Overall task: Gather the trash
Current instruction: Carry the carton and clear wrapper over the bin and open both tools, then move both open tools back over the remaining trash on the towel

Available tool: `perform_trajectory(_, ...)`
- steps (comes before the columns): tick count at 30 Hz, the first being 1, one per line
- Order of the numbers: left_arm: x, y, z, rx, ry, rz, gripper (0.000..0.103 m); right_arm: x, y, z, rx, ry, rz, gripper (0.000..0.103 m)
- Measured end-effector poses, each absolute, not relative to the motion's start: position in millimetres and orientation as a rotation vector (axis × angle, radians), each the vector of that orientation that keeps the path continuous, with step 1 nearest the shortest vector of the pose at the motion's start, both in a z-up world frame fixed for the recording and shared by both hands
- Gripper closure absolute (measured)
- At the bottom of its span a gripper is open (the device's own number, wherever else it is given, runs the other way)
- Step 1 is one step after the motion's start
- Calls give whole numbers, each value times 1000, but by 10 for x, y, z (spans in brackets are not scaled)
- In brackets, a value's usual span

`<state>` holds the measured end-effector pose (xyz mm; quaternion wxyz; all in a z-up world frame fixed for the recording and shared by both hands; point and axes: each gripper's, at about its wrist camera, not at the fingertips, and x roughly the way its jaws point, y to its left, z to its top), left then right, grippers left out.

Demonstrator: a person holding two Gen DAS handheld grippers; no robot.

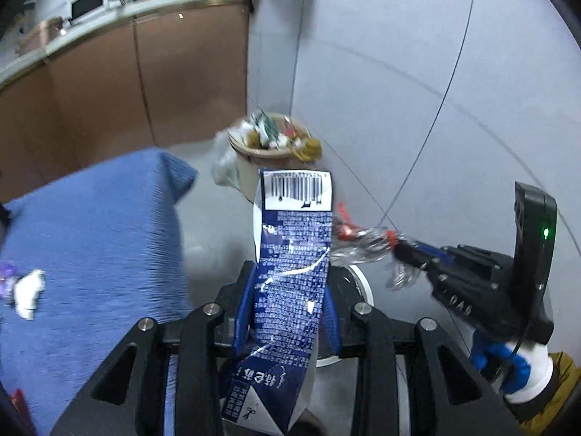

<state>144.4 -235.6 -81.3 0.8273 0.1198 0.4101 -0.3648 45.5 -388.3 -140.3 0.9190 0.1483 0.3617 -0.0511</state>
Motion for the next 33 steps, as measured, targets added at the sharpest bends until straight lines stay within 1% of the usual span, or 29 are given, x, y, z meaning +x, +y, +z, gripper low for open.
perform_trajectory(2,1499,-2466,-934,259,891,-779,71,522,-3924,-1540,315,769,-107,94)
perform_trajectory(4,1566,-2593,-1048,257,918,-789,70,555,-3976,-1660,318,788,-110,92)
perform_trajectory(5,1589,-2626,-1091,247,931,-799,69,591,-3992,-1711,324,797,-110,92)
perform_trajectory(6,1632,-2669,-1136,233,948,-810,63,622,-4011,-1777,332,808,-109,91)
perform_trajectory(7,1658,-2699,-1157,222,956,-817,60,640,-4015,-1819,334,816,-112,90)
perform_trajectory(8,1671,-2724,-1182,212,960,-823,58,653,-4024,-1867,335,824,-114,88)
perform_trajectory(10,1720,-2763,-1207,195,967,-832,56,667,-4024,-1912,338,836,-119,73)
perform_trajectory(12,1731,-2750,-1221,179,970,-836,54,656,-4035,-1950,342,843,-125,65)
perform_trajectory(15,1726,-2728,-1196,175,958,-829,54,649,-4046,-1963,343,846,-132,61)
perform_trajectory(18,1667,-2652,-1130,183,933,-808,54,631,-4031,-1922,339,841,-140,58)
perform_trajectory(23,1524,-2480,-916,187,859,-762,54,597,-3962,-1772,311,815,-145,49)
perform_trajectory(25,1453,-2384,-807,188,821,-734,54,562,-3890,-1665,294,794,-143,45)
perform_trajectory(27,1383,-2265,-693,187,782,-695,51,540,-3815,-1538,273,771,-135,41)
perform_trajectory(33,1210,-1913,-426,156,684,-595,50,456,-3503,-1159,222,697,-95,31)
